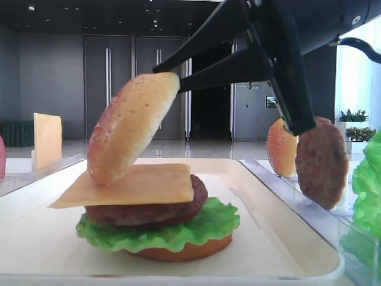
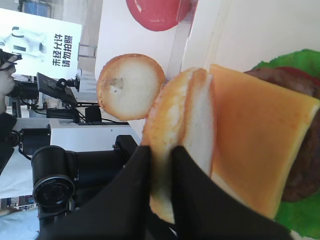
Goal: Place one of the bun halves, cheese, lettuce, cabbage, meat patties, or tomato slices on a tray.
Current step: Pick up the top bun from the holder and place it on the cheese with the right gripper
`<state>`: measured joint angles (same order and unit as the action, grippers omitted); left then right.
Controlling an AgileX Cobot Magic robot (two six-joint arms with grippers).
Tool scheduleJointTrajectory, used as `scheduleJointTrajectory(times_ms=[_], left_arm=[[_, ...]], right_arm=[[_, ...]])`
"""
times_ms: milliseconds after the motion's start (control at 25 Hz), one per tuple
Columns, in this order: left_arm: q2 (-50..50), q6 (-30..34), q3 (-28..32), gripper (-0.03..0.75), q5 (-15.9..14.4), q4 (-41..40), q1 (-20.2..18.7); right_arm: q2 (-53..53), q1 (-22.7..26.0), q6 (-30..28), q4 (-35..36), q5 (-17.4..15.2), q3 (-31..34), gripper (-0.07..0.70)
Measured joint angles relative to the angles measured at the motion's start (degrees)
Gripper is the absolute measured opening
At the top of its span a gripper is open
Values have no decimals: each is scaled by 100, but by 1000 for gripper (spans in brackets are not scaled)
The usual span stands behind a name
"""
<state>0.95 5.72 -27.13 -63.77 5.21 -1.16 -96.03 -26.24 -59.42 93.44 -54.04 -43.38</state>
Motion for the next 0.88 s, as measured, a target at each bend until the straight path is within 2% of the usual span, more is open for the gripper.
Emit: scheduleJointTrajectory(times_ms=[880], left_arm=[[0, 0, 0, 576, 0, 0, 0]], right_arm=[[0, 0, 116, -89, 35, 0, 106]])
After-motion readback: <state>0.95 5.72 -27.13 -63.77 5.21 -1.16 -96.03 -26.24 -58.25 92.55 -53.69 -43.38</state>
